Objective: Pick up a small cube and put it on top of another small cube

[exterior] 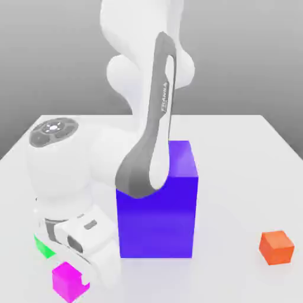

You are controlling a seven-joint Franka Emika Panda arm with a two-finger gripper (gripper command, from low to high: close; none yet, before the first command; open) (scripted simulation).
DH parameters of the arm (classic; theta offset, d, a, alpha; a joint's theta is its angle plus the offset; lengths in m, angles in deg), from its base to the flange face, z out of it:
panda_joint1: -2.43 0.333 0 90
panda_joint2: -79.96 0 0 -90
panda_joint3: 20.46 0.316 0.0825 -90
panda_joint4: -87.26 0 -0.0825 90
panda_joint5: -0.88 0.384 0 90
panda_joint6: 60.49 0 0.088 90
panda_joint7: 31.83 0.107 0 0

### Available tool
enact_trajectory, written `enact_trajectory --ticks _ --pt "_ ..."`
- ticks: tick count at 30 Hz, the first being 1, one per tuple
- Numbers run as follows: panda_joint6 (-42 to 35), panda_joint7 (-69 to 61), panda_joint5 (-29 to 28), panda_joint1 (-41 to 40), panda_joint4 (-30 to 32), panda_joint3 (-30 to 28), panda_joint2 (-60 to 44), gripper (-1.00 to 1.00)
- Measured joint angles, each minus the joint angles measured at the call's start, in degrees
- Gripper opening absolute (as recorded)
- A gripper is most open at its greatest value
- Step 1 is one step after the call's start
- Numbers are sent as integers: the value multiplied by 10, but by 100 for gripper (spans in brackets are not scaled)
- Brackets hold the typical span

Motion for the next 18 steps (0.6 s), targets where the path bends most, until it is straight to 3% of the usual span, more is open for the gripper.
enact_trajectory --ticks 6,10,13,18 --pt "-3 131 -141 2 83 -108 119 -100" --pt "0 181 -195 -59 132 -132 170 -100" --pt "21 161 -164 -119 139 -100 152 -100" --pt "59 92 -69 -104 136 -50 95 -100"
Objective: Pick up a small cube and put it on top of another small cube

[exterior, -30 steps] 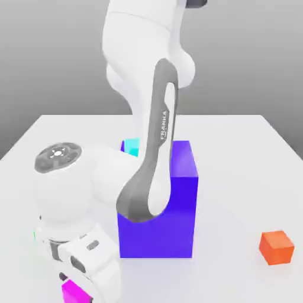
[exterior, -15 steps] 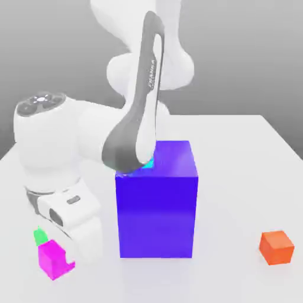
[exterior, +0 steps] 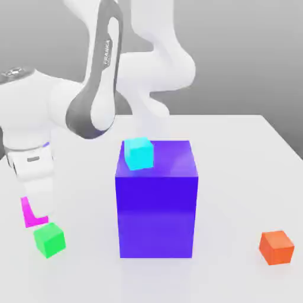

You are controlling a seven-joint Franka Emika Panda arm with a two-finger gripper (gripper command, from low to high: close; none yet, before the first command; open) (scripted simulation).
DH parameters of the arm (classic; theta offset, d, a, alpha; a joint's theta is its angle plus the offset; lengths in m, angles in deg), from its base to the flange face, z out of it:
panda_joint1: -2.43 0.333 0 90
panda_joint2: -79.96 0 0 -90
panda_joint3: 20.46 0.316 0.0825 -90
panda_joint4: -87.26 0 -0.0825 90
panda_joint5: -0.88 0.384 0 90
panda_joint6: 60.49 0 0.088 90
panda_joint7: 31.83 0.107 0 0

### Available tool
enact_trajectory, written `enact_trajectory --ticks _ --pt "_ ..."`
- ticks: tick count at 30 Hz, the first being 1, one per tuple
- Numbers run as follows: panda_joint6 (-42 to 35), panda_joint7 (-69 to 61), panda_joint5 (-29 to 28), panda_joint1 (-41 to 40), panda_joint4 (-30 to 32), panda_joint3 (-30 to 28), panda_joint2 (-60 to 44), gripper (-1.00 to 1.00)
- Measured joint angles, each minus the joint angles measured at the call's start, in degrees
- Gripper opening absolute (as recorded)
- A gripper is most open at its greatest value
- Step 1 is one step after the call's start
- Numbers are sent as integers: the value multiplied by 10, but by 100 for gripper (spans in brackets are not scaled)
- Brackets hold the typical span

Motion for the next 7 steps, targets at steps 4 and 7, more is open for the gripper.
enact_trajectory --ticks 4,7 --pt "27 -65 90 -38 -6 55 -49 -100" --pt "34 -80 111 -50 -8 71 -60 100"
